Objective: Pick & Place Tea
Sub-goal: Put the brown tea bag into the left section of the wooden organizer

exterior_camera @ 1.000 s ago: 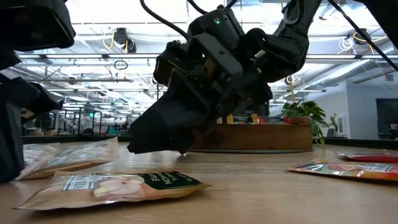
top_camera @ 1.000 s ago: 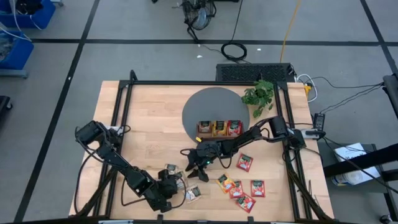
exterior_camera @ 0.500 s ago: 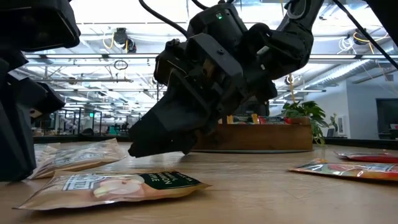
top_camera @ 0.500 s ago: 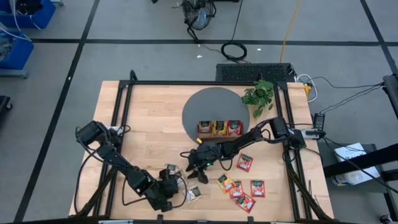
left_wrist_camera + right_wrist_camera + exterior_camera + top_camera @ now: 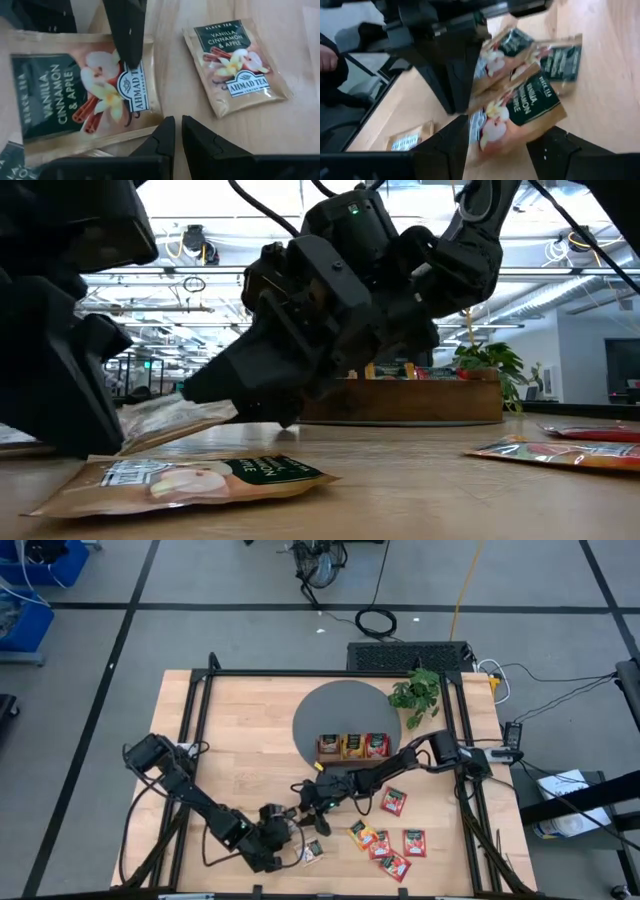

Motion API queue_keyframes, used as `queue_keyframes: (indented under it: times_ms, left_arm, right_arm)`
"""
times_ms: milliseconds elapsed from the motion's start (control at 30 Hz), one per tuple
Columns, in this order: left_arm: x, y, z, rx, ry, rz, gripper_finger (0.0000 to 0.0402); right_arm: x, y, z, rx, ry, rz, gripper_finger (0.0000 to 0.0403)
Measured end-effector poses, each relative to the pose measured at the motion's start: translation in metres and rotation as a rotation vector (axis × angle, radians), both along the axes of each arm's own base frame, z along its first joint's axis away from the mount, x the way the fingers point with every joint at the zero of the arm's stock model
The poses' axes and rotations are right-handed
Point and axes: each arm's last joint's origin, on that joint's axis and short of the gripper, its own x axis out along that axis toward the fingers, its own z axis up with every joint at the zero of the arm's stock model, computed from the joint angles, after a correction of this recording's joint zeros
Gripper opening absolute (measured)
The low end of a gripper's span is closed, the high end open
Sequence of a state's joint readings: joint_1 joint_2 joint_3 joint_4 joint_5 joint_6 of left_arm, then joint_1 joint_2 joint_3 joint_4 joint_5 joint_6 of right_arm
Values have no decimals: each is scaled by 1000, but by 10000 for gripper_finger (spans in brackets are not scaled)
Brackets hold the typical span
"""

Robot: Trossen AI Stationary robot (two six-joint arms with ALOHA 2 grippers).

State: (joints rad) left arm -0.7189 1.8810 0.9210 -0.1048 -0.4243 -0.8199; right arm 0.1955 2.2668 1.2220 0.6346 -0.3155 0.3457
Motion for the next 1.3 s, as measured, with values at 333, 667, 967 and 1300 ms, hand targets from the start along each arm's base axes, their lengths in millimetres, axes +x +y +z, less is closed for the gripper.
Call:
queue_keyframes:
  times_ms: [333,667,967,1300]
  left_arm:
    - [4,5,0,16,-11,16,42]
    - [4,0,9,21,-52,-64,42]
    - [6,-3,32,25,-152,-133,42]
    - [34,7,60,319,-495,-89,42]
  right_arm:
    - [-2,4,7,-110,-65,74,107]
    - [-9,7,36,-198,-73,140,24]
    - [-66,25,80,-514,-98,95,12]
    - [-127,30,62,-519,-189,-63,9]
